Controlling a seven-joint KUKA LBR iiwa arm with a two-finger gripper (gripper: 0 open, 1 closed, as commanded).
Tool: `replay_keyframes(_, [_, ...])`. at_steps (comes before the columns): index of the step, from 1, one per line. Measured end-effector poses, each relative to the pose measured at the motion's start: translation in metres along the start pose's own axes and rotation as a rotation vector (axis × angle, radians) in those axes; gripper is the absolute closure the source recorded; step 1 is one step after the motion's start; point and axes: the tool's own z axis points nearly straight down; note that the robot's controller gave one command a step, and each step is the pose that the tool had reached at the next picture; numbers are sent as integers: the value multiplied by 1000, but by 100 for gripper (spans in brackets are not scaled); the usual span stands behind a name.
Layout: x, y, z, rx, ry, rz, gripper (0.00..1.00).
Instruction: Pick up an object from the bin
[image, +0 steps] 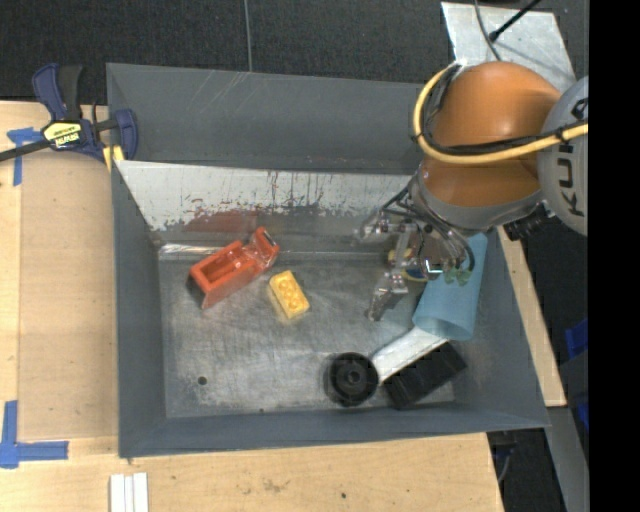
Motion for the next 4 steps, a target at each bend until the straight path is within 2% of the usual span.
replay_keyframes(1, [-1, 0, -5, 0, -9, 0, 0])
replay_keyframes(2, [13, -37, 56, 1, -11, -131, 0])
replay_keyframes(3, [68, -38, 75, 1, -7, -388, 0])
replay_keyframes(4, [37, -117, 76, 2, -9, -200, 0])
